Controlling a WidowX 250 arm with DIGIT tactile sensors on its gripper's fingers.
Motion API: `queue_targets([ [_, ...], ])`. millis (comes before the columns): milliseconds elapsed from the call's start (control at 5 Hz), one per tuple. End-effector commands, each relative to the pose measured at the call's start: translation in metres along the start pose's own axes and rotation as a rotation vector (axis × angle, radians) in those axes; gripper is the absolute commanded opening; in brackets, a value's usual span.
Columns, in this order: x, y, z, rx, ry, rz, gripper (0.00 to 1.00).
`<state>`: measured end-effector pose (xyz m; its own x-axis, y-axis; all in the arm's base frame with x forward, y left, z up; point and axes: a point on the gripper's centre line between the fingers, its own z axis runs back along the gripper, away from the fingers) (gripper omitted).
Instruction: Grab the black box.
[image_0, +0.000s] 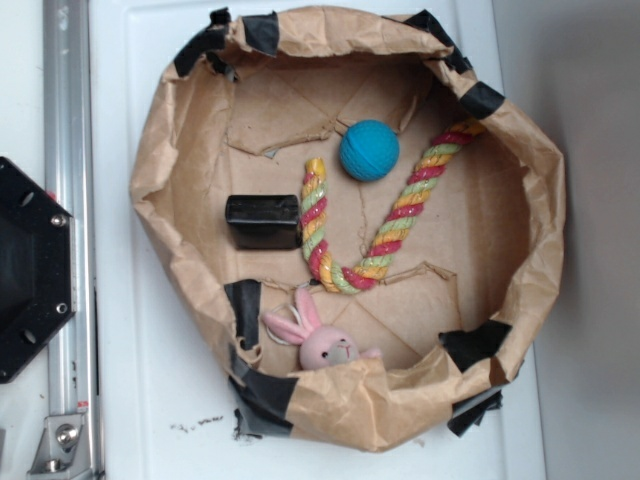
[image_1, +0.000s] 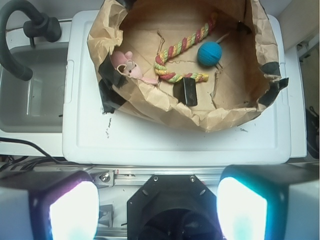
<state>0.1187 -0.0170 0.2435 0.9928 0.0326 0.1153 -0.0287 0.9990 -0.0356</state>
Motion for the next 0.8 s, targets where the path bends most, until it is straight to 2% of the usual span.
queue_targets([
  [0, 0.0, 0.0, 0.0, 0.0, 0.0, 0.0, 1.0],
  [200, 0.045, 0.027, -0.049, 0.065, 0.044, 0.036, 1.0],
  [400, 0.085, 0.049, -0.109, 0.036, 0.149, 0.035, 1.0],
  [600, 0.104, 0.06, -0.166, -0.014, 0.228, 0.006, 1.0],
])
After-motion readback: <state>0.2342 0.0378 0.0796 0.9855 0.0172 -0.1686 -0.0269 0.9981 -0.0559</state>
